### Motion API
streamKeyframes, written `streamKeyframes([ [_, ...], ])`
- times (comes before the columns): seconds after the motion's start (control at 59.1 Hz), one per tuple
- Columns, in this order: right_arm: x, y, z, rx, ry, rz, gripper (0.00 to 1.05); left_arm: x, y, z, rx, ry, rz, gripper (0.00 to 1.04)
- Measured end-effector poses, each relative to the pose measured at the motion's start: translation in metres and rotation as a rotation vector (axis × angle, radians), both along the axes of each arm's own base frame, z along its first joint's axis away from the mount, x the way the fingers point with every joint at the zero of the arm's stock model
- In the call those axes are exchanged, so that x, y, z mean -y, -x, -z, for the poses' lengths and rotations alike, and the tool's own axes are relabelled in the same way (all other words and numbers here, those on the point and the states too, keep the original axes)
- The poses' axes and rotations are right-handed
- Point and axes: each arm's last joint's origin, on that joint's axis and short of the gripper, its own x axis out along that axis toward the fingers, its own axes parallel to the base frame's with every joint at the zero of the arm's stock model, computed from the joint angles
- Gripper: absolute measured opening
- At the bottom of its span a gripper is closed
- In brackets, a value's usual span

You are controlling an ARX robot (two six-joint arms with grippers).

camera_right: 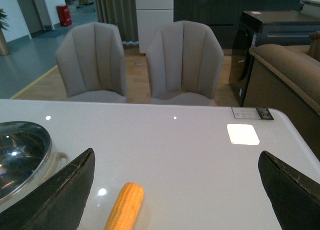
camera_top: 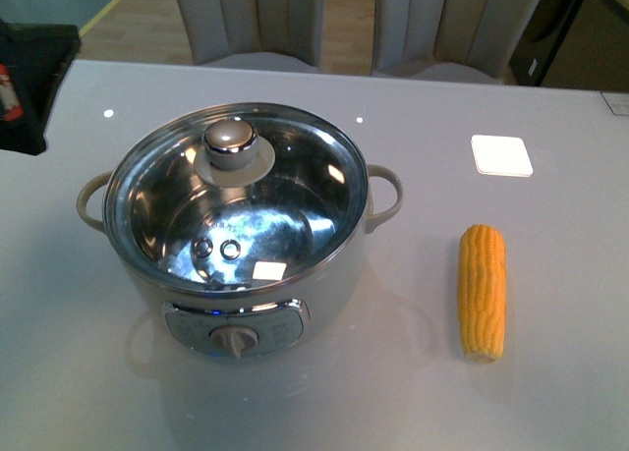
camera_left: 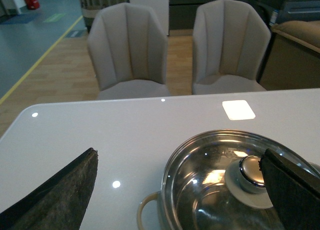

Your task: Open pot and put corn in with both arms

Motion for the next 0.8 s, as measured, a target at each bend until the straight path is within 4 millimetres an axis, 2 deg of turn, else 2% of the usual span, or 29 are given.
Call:
streamKeyframes([
  [0.152, 0.000, 0.000, 0.000, 0.000, 0.000, 0.000, 0.96, 0.015, -0.031, 0.018, -0.051, -0.020, 0.117, 0.98],
  [0.271, 0.000, 0.000, 0.000, 0.000, 0.000, 0.000, 0.96, 0.031, -0.043, 0.024, -0.062, -0.051, 0.204, 0.98],
  [0.626, 0.000, 0.000, 0.000, 0.000, 0.000, 0.000, 0.96, 0.069, -0.057, 0.044, -0.103, -0.118, 0.338, 0.98],
  [0.796, 0.000, 0.000, 0.000, 0.000, 0.000, 0.000, 0.96, 0.079, -0.064, 0.056, -0.121, -0.130, 0.337, 0.98],
])
